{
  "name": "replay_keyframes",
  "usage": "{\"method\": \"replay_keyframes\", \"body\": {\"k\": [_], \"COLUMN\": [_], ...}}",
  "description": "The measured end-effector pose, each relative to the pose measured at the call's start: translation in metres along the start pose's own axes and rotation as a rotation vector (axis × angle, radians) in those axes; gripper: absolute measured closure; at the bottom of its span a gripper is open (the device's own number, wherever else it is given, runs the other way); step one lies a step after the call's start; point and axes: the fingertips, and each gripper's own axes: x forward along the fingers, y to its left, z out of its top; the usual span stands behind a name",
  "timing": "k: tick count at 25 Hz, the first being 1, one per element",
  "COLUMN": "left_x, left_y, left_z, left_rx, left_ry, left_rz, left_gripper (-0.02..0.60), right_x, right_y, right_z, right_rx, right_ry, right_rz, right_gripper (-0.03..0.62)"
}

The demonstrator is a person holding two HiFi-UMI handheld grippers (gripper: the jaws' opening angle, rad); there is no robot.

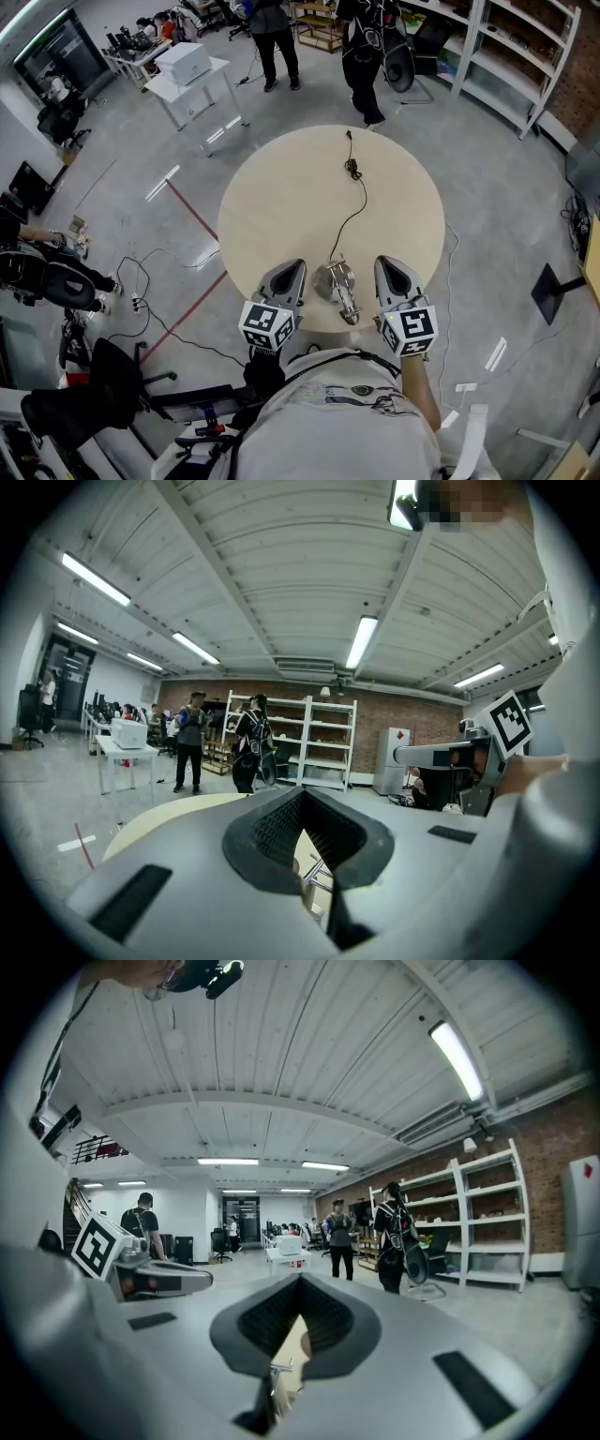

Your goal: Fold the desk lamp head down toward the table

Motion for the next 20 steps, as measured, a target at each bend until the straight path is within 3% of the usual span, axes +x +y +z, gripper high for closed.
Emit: {"method": "replay_keyframes", "body": {"k": [20], "left_x": [0.0021], "left_y": [-0.0007], "left_z": [0.0022], "left_rx": [0.002], "left_ry": [0.008], "left_rz": [-0.003], "left_gripper": [0.580], "right_x": [0.0018], "right_y": [-0.0043], "right_z": [0.0013], "right_rx": [0.008], "right_ry": [-0.003], "right_rz": [-0.016], "right_gripper": [0.590]}}
